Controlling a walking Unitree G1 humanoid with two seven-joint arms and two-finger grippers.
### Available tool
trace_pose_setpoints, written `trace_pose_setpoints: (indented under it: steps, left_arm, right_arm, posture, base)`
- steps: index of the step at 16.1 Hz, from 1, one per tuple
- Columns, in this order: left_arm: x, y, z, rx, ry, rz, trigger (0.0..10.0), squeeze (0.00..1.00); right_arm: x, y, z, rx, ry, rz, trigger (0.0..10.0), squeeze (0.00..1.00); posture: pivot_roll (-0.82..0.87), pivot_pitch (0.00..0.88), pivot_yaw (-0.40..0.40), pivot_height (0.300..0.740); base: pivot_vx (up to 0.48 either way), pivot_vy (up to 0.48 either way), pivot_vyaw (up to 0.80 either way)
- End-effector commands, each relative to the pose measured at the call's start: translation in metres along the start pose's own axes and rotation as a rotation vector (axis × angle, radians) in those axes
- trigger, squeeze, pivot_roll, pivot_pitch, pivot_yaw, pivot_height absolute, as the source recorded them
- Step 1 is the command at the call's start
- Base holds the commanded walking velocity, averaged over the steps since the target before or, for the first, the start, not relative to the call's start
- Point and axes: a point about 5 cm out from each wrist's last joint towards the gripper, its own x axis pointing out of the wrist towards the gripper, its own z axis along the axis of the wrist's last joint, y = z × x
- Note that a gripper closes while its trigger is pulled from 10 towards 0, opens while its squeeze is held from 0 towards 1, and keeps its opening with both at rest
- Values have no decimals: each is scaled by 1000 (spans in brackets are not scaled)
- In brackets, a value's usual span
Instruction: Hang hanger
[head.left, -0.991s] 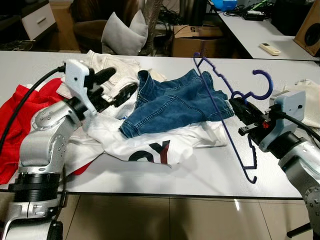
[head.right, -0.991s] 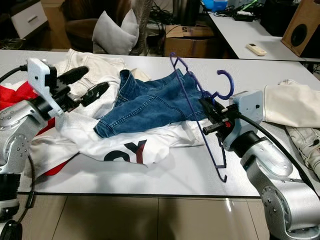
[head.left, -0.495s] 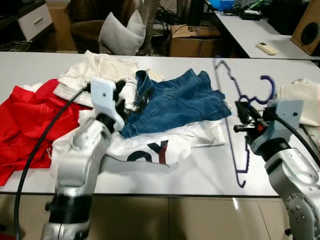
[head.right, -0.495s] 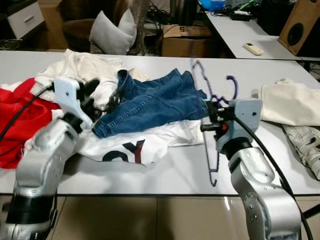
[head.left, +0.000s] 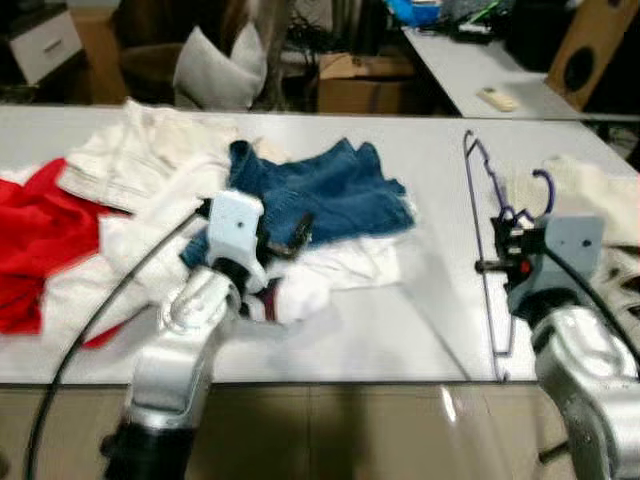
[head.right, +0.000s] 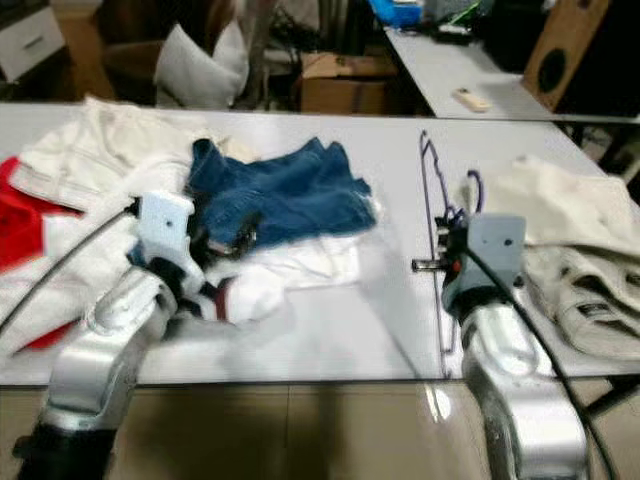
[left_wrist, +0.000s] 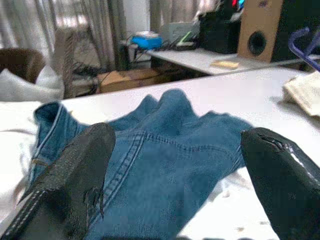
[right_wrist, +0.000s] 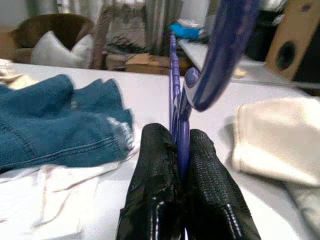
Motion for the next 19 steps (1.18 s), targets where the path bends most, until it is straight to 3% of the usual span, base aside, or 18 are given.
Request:
trace_pose_setpoints:
  steps: [1,9,12,16,18,19]
  left_arm:
    - [1,-2,5,2,-11,-2,10000,333]
    - [6,-6,2,7,-8,-19,10000,333]
    - [2,-3,-4,-15,16,22,10000,200]
    - [4,-2,-8,-6,24,13,10000,169]
    - [5,-4,-11,-6,31,11,10000,149]
    - [4,-6,-13,-4,29,12,10000,106]
  right_arm:
    - [0,-3,4,-10,-25,-16,10000,0]
    - [-5,-3,15,-35,-63,-19,10000,0]
    - [-6,0,15,-52,-56,17,10000,0]
    - [-9,-1,9,-53,-18,15,10000,0]
    - [-9,-10,-3,-91,59,-8,10000,0]
    - [-8,-11,-9,-68,94,21,10000,0]
  posture:
    - [-158,0,-7,740]
    - [-190,0,3,740]
    - [-202,0,0,740]
    - [-218,0,10,740]
    - [-222,0,13,740]
    - [-216,0,3,740]
  base:
    - [0,-405,-800]
    - [0,-385,-798]
    - [0,0,0]
    - [0,0,0]
    - [0,0,0]
    - [0,0,-775]
